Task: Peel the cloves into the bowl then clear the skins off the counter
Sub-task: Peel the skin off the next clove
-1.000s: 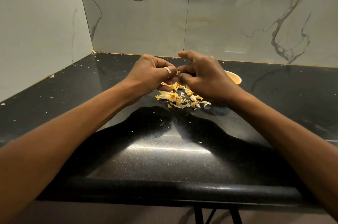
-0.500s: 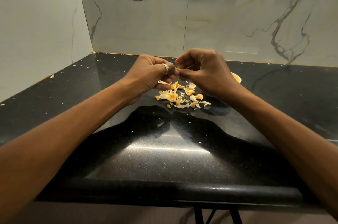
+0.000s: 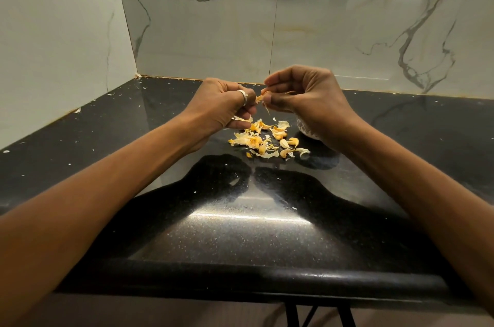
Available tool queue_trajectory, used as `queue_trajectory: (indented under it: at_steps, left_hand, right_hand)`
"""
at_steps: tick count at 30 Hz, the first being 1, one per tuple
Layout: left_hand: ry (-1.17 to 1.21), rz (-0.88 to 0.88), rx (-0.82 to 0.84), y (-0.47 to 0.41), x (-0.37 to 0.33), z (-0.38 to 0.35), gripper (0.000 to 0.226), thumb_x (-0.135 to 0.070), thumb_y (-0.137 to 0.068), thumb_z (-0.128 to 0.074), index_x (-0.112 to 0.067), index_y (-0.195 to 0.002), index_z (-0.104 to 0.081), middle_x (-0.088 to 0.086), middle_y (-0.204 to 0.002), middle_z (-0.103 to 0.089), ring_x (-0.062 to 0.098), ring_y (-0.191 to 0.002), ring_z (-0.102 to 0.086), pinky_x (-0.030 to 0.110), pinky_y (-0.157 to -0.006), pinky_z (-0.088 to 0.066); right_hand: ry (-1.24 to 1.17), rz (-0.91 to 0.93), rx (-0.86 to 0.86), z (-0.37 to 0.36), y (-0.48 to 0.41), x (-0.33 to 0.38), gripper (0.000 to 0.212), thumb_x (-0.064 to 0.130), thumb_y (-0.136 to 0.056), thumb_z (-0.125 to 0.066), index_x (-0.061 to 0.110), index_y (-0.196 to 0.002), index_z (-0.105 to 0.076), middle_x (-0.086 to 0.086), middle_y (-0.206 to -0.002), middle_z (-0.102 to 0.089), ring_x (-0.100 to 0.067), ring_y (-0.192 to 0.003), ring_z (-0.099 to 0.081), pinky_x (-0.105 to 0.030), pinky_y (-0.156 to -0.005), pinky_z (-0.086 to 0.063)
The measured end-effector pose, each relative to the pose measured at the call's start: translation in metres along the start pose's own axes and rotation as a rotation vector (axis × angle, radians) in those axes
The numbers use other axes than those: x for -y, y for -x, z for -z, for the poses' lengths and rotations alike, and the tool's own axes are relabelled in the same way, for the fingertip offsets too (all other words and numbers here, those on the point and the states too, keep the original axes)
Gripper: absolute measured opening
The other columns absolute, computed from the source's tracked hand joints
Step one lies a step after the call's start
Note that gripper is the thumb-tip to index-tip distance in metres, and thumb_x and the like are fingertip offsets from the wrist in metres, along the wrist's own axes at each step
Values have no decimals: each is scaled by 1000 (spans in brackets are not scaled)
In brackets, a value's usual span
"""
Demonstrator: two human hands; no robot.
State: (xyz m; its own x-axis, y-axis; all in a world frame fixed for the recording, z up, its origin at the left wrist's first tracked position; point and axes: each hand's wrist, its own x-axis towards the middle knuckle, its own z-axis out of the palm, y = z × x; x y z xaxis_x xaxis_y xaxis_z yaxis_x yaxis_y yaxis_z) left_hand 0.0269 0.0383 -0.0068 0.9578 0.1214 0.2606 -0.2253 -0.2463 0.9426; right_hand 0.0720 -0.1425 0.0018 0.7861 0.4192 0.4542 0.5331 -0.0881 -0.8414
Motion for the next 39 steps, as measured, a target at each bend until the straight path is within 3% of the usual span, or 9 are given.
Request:
queue_trajectory:
  at_steps: [8,16,21,23,26,30,34,39]
  left_hand:
    - [-19,28,-13,0,0,2,18,-10,-96,-60,-5,-82,-70,6,-73,-66,10,-60,-60,25,-58,-59]
    - [-124,30,-21,-2,4,0,13,-14,-90,-70,-5,-80,-73,13,-81,-70,14,-68,-63,28,-56,-58]
    - [-181,-12,-23,-1,4,0,8,-12,-86,-77,-8,-81,-71,5,-76,-68,13,-69,-63,33,-61,-62]
    - [-199,-48,-11,0,4,1,3,-10,-89,-71,-11,-87,-74,7,-84,-71,14,-74,-64,32,-61,-62]
    - [-204,-107,-12,1,5,2,15,-9,-93,-63,-15,-90,-76,8,-89,-73,15,-76,-65,33,-62,-62]
    - [-316,-254,-88,0,6,-2,7,-15,-90,-71,-14,-95,-76,5,-82,-73,18,-73,-71,30,-56,-60]
    - [-496,-476,-169,2,9,-4,13,-23,-88,-76,-13,-95,-78,-6,-75,-72,-1,-59,-66,21,-59,-58]
    - [-653,-595,-232,4,10,-7,19,-31,-85,-66,-17,-88,-78,-6,-71,-72,4,-60,-63,31,-63,-58]
  right_hand:
    - [-111,-7,-72,10,-2,4,25,-3,-85,-72,3,-109,-66,-16,-103,-73,-22,-94,-74,-25,-79,-59]
    - [-74,-36,-65,7,-1,4,24,-4,-87,-69,0,-110,-66,-20,-105,-71,-27,-98,-73,-28,-83,-60]
    - [-36,-54,-62,7,-1,5,18,-4,-89,-67,0,-107,-67,-16,-102,-72,-23,-95,-74,-27,-83,-60]
    - [-21,-56,-59,6,-1,5,16,-4,-90,-66,1,-105,-68,-16,-101,-72,-23,-94,-74,-27,-83,-60]
    - [-37,-68,-54,5,-1,5,13,-5,-90,-65,2,-101,-69,-16,-100,-73,-25,-95,-74,-27,-84,-60]
    - [-60,-90,-51,2,-1,4,14,-6,-91,-64,0,-102,-69,-16,-99,-73,-24,-93,-74,-25,-81,-60]
    - [-9,-74,-35,1,0,2,16,-1,-91,-66,0,-107,-69,-12,-98,-74,-16,-89,-74,-23,-79,-59]
    - [18,-40,-38,-2,1,2,16,3,-91,-67,0,-107,-70,-12,-97,-75,-18,-88,-75,-24,-79,-59]
